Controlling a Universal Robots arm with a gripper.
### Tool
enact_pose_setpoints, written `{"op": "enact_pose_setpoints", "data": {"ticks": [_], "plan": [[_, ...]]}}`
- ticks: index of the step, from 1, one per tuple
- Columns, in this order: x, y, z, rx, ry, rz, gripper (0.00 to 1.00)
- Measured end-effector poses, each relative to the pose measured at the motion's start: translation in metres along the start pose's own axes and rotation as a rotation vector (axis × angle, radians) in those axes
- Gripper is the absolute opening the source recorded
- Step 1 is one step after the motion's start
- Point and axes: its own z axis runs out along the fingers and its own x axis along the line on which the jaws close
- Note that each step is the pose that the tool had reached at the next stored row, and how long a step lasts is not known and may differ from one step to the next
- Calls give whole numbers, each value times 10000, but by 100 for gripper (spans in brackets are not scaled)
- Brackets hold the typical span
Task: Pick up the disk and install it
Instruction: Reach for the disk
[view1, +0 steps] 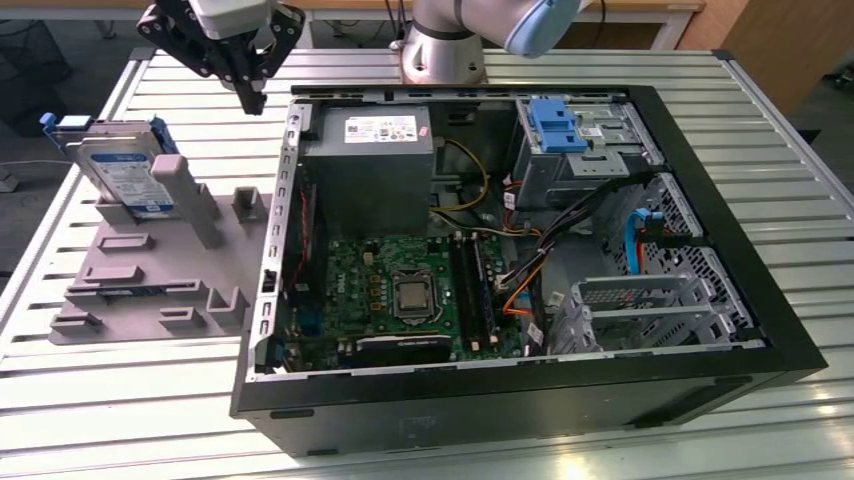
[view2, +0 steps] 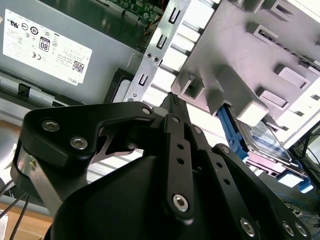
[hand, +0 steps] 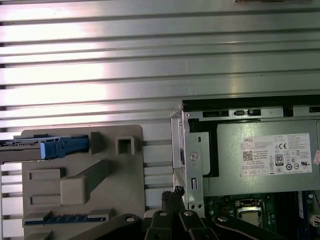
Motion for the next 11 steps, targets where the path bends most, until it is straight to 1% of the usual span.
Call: {"op": "enact_pose_setpoints", "data": {"ticks": [7, 10, 11], "plan": [[9, -1, 6, -2, -1, 1, 11], [28, 5, 11, -1, 0, 1, 11], [44, 8, 13, 1, 1, 8, 11]]}}
